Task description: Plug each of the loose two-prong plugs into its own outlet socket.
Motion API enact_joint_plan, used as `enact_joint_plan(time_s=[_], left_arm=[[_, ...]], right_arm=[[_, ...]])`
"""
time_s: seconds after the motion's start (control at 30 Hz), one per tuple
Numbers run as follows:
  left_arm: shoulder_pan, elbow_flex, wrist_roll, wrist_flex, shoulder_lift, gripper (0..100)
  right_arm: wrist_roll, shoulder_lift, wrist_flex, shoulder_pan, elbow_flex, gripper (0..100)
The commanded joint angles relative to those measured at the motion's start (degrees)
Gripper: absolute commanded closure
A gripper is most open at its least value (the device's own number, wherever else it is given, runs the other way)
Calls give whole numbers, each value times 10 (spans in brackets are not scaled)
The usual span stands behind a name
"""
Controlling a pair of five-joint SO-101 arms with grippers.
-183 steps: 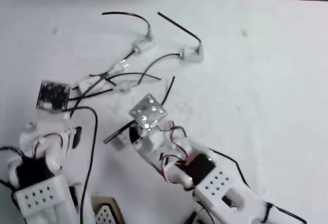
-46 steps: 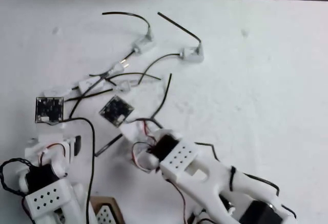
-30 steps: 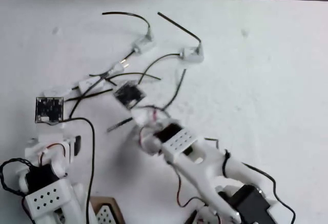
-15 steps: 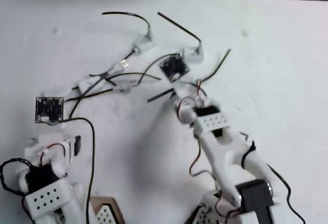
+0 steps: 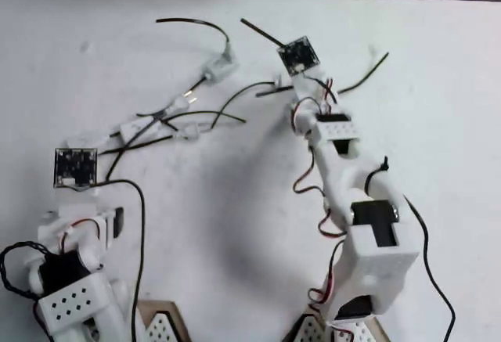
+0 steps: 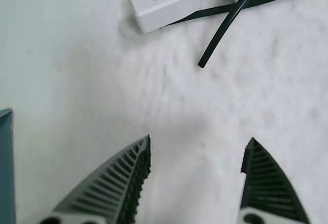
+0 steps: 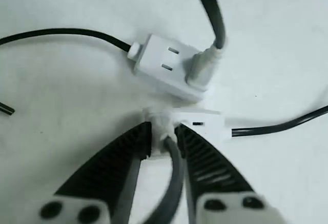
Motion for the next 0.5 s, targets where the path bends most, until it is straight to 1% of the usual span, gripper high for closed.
enact_joint_plan(time_s=[0.0, 0.07, 0.2, 0.33, 0.47], left_arm=[[0, -2, 3, -10, -7, 712], [0, -2, 3, -10, -7, 711], [0, -2, 3, -10, -7, 710], [0, -2, 3, -10, -7, 710], [0, -1, 3, -10, -7, 711]], right_arm=[[4, -18, 58, 1, -46, 786], [4, -46, 98, -10, -47, 761], [4, -109, 157, -26, -46, 779], [4, -122, 166, -30, -46, 837], [4, -120, 151, -30, -46, 890]])
